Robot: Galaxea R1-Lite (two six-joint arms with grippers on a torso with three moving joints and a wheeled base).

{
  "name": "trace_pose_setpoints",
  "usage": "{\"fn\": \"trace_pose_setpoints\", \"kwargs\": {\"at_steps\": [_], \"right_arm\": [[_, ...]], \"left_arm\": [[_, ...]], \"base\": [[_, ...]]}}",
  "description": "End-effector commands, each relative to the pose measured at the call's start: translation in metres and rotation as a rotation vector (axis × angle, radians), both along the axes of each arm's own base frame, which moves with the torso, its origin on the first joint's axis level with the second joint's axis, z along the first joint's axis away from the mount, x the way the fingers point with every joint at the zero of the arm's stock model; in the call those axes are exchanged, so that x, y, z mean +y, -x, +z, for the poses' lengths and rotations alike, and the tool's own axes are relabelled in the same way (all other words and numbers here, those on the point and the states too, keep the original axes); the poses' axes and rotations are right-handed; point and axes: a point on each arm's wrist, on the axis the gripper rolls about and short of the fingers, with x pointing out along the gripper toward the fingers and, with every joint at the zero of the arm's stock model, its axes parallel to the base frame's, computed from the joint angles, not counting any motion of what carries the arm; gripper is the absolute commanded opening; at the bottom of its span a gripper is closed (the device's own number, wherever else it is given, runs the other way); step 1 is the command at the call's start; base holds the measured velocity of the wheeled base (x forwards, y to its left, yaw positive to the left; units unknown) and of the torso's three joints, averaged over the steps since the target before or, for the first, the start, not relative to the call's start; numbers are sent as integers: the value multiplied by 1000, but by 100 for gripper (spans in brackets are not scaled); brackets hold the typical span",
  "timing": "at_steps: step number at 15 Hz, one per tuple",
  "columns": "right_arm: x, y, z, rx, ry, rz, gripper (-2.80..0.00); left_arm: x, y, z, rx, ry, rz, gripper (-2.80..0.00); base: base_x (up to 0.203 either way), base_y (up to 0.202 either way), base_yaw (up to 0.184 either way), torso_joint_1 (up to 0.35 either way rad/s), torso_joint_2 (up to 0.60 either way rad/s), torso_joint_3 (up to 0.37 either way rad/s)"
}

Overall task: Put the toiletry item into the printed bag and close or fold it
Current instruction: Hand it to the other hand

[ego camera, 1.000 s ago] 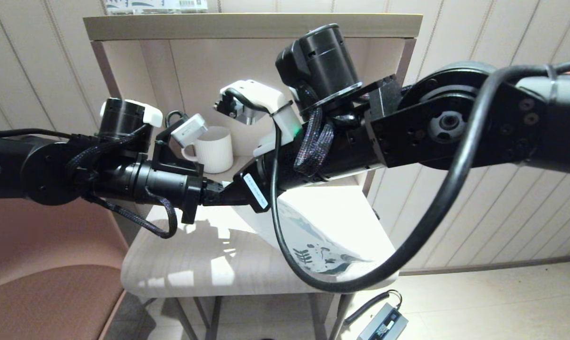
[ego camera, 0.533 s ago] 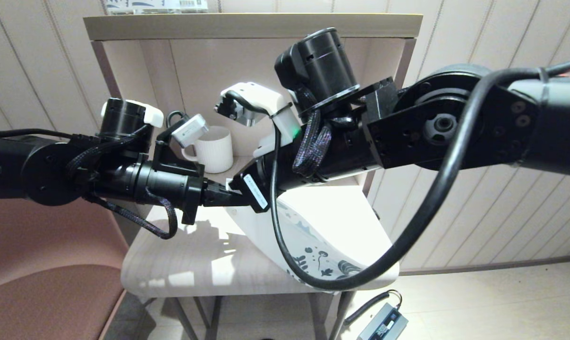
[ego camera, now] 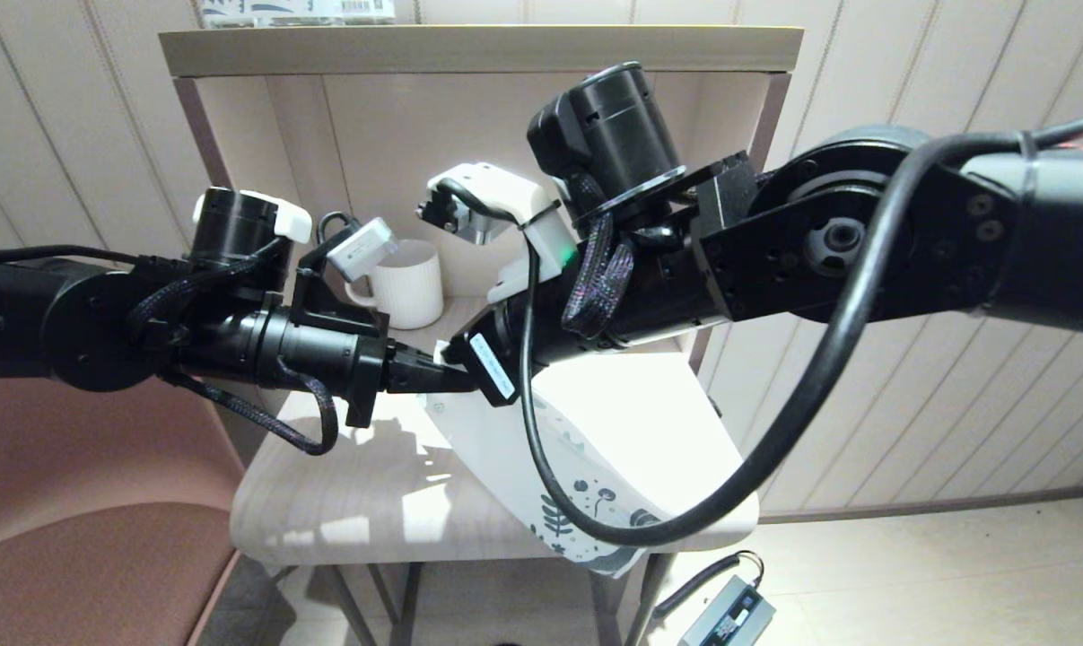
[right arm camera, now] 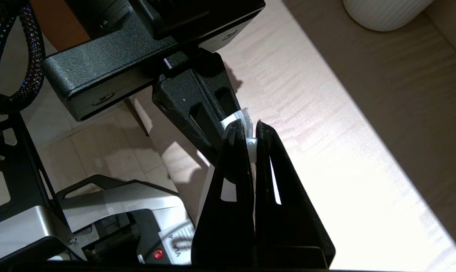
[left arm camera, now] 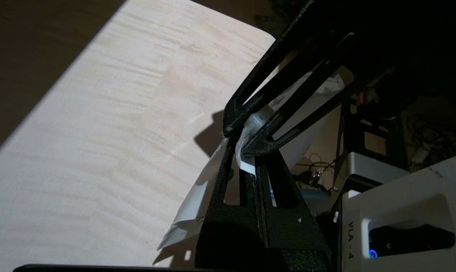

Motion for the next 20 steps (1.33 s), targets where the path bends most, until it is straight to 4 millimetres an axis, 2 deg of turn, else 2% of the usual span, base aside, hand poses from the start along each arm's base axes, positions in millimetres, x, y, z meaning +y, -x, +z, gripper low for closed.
{"fn": "trace_pose_setpoints", "kwargs": {"at_steps": [1,8,15,20], "right_arm": [[-3,1,2,-1,-1,-2,-280],[-12,4,2,8,10,-10,-280],[-3,3,-3,15,12,3,-280],[-3,4,6,-4,-11,6,-280]], "left_arm": [[0,0,0,-1,2,-5,-280],[-2,1,-1,3,0,-10,-280],[-4,2,-2,5,1,-20,-280],[-4,4,0,9,23,-54,-280]], "base": [[0,0,0,0,0,0],[0,0,0,0,0,0],[0,0,0,0,0,0],[0,0,0,0,0,0]]}}
